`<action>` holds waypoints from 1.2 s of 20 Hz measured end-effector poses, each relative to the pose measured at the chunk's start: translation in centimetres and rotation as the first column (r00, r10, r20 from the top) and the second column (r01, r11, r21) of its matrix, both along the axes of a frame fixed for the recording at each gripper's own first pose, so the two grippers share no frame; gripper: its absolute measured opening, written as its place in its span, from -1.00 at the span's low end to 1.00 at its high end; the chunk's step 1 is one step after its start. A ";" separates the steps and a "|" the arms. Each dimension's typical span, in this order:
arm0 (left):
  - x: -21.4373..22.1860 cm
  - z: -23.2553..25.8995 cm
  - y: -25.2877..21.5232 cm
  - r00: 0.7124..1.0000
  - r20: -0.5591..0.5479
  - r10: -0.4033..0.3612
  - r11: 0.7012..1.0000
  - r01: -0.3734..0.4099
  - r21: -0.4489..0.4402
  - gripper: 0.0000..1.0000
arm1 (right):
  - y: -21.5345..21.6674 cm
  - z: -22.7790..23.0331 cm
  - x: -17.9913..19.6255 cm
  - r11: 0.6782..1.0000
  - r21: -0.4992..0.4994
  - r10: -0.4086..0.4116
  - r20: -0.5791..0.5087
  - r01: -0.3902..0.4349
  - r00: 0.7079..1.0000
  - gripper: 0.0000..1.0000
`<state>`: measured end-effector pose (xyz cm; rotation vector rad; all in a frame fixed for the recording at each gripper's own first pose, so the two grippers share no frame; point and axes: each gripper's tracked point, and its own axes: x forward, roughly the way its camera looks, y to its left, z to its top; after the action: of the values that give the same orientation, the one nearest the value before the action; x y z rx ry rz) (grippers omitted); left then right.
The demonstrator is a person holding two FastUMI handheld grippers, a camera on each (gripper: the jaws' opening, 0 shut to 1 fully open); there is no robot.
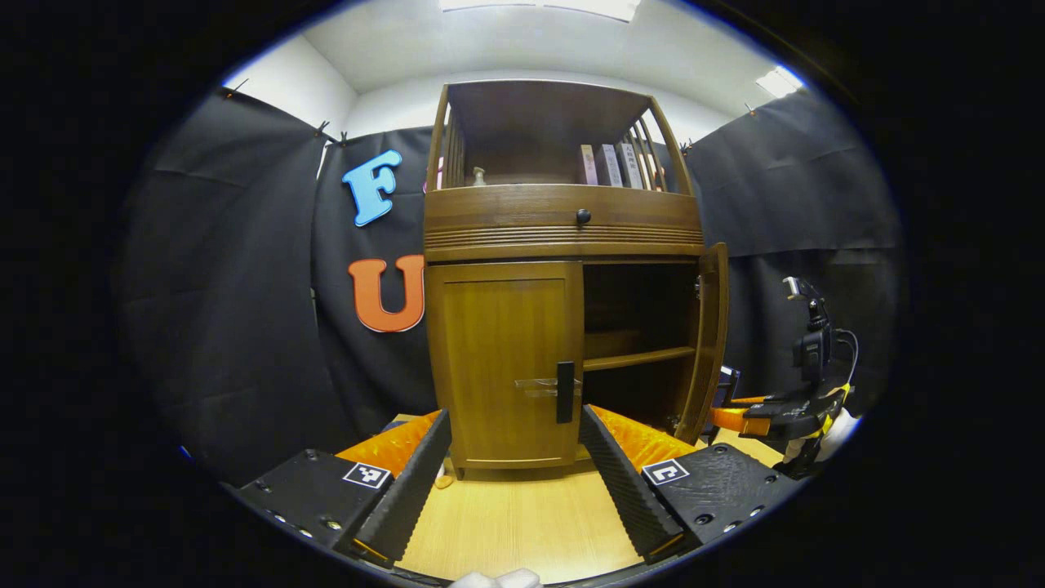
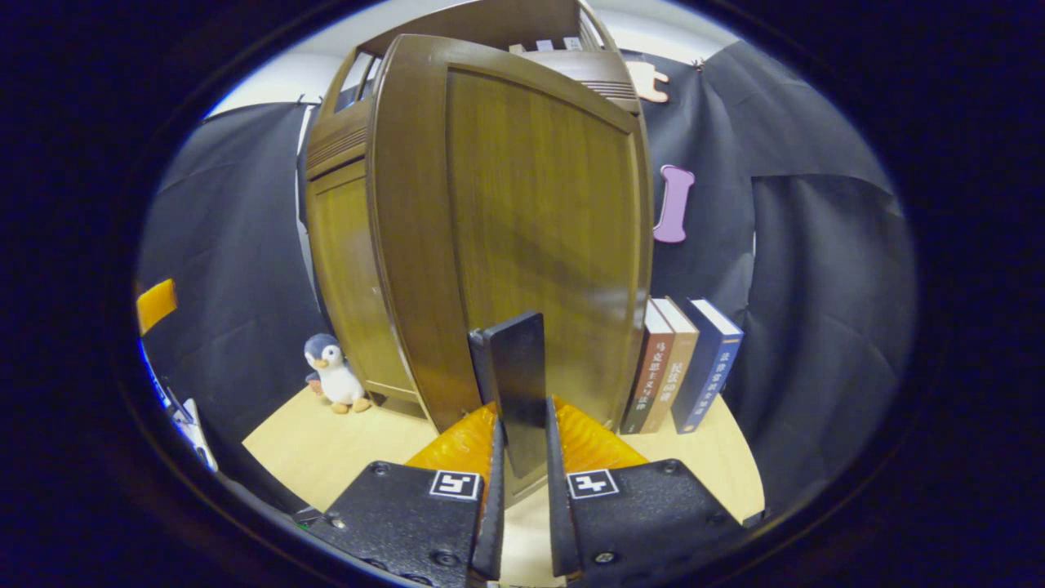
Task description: Open the right door of the double-door shoe cabinet with the right hand, and open the left door with the left hand.
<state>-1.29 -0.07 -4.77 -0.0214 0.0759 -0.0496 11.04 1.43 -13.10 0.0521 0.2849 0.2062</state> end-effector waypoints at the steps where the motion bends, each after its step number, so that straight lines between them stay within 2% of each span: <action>1: 0.1 -0.1 -0.4 1.000 0.000 -0.011 1.000 0.011 0.000 0.92 | -0.5 0.0 -0.2 1.000 0.006 -0.013 -0.001 0.013 1.000 -0.48; 9: 1.0 -1.0 -2.5 0.998 -0.013 -0.064 0.998 0.064 0.000 0.92 | -4.5 0.0 -1.6 0.996 0.053 -0.074 -0.017 0.075 0.997 -0.67; 18: 1.8 -0.9 -4.7 0.994 -0.002 -0.111 0.994 0.111 0.000 0.92 | -10.0 0.1 -2.5 0.982 0.021 -0.186 -0.021 0.186 0.982 -0.90; 21: 2.0 -1.2 -5.3 0.993 -0.009 -0.117 0.993 0.117 0.001 0.92 | -11.7 0.0 -2.3 0.981 -0.038 -0.190 -0.022 0.189 0.982 -0.92; 24: 2.2 -1.3 -5.6 0.993 -0.011 -0.116 0.993 0.116 0.000 0.92 | -12.8 -0.2 -2.1 0.984 -0.018 -0.179 -0.040 0.179 0.983 -0.92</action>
<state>0.94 -5.67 -6.05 -0.0164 0.0879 -0.1655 8.96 -11.36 -13.28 0.0678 0.3211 0.0246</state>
